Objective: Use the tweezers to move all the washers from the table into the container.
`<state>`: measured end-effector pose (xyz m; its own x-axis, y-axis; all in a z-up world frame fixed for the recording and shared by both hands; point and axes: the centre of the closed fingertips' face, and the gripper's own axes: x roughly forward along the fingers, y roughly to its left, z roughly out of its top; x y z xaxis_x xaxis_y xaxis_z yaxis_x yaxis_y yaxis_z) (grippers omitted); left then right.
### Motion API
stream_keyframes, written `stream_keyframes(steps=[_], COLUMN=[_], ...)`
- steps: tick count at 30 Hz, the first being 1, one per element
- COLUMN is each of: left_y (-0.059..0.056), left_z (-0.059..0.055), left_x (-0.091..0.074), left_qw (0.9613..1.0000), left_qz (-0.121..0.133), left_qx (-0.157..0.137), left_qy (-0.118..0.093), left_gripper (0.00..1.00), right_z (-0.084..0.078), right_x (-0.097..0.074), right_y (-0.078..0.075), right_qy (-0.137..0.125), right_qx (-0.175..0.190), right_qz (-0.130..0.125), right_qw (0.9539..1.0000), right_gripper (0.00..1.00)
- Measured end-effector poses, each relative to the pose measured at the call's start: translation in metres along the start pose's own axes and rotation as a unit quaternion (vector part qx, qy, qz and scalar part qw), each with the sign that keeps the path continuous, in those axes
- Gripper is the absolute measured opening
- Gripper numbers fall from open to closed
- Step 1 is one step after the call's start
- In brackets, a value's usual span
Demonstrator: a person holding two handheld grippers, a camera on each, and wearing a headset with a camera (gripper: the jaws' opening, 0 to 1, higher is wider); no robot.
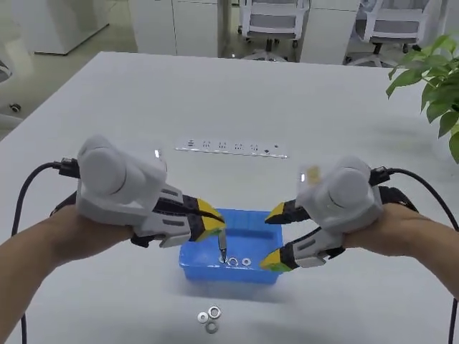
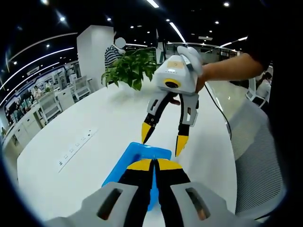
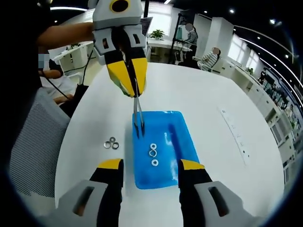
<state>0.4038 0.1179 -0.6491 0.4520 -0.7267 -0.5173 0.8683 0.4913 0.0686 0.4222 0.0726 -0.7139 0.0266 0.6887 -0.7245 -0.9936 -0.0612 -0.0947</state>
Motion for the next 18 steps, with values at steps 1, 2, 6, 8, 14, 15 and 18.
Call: stream_keyframes(steps=[1, 2, 6, 8, 14, 15, 18], left_y=[-0.001, -0.001, -0.003, -0.006, -0.011, -0.012, -0.015], left_z=[0.0, 0.001, 0.001, 0.002, 0.002, 0.002, 0.001], left_x=[-0.001, -0.002, -0.005, -0.006, -0.009, -0.009, -0.01], left_qw=[1.0, 1.0, 1.0, 1.0, 1.0, 1.0, 1.0], left_qz=[0.0, 0.0, 0.001, -0.001, -0.003, -0.003, -0.005], left_qx=[0.0, -0.001, 0.0, 0.001, 0.003, 0.003, 0.003], left_qy=[0.0, 0.0, 0.0, 0.0, 0.001, 0.001, 0.001], left_gripper=[0.06, 0.06, 0.06, 0.06, 0.06, 0.06, 0.06], right_z=[-0.001, -0.002, -0.003, -0.004, -0.006, -0.006, -0.008], right_x=[-0.001, -0.002, -0.005, -0.006, -0.008, -0.008, -0.009], right_y=[0.001, 0.002, 0.006, 0.008, 0.016, 0.017, 0.02], right_qy=[-0.001, -0.003, -0.011, -0.014, -0.02, -0.022, -0.027], right_qx=[0.004, 0.006, 0.023, 0.03, 0.048, 0.05, 0.056], right_qz=[-0.004, -0.006, -0.015, -0.017, -0.022, -0.024, -0.03], right_qw=[1.0, 1.0, 0.9996, 0.9993, 0.9984, 0.9982, 0.9977], right_gripper=[0.5, 0.51, 0.57, 0.6, 0.68, 0.69, 0.75])
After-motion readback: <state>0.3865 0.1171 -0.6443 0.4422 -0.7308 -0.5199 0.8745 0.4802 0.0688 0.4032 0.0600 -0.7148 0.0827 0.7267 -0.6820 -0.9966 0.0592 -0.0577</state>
